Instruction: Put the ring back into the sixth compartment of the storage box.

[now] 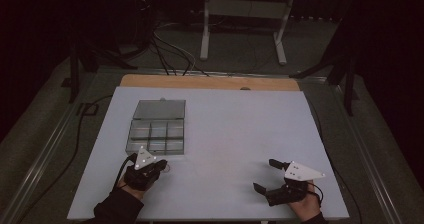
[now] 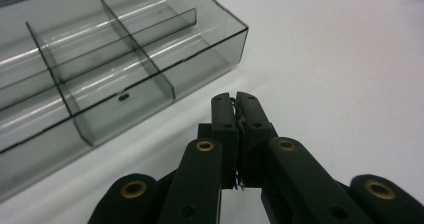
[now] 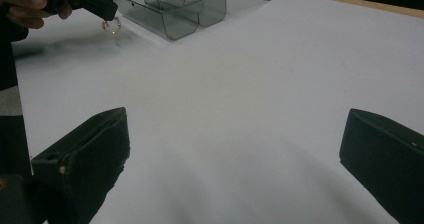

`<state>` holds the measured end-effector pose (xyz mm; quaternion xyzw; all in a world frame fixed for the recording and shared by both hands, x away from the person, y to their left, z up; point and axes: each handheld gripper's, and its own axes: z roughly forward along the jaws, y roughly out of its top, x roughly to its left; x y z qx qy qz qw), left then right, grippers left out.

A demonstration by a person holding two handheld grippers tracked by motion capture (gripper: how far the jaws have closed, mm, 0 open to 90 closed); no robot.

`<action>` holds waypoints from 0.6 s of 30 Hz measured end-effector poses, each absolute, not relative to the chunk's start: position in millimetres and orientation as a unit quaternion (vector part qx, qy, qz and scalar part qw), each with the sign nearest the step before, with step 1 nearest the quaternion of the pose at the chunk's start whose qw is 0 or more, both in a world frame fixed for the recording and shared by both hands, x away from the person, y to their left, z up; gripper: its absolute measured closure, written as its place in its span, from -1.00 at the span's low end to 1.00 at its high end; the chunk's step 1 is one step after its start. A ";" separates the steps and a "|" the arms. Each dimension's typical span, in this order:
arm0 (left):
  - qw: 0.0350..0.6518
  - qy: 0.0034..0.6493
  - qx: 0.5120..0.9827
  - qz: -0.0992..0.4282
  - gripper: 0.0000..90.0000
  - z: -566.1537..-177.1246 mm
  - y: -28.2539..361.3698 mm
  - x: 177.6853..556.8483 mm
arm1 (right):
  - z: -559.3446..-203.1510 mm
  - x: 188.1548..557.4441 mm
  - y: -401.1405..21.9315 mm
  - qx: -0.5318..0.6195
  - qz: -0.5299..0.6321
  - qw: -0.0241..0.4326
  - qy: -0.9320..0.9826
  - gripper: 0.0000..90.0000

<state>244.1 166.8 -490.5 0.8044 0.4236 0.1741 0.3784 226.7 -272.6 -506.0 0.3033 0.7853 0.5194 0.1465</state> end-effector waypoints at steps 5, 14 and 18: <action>0.388 0.415 0.804 0.173 0.99 -482.5 166.2 247.9 | -506.2 227.0 -272.7 0.303 0.519 0.146 0.786 -1.00; 0.397 0.405 0.805 0.171 0.99 -471.5 167.2 254.6 | -506.0 226.5 -272.5 0.302 0.520 0.146 0.786 -1.00; 0.400 0.403 0.804 0.175 0.99 -469.3 166.7 259.1 | -505.9 226.3 -272.3 0.302 0.520 0.147 0.785 -1.00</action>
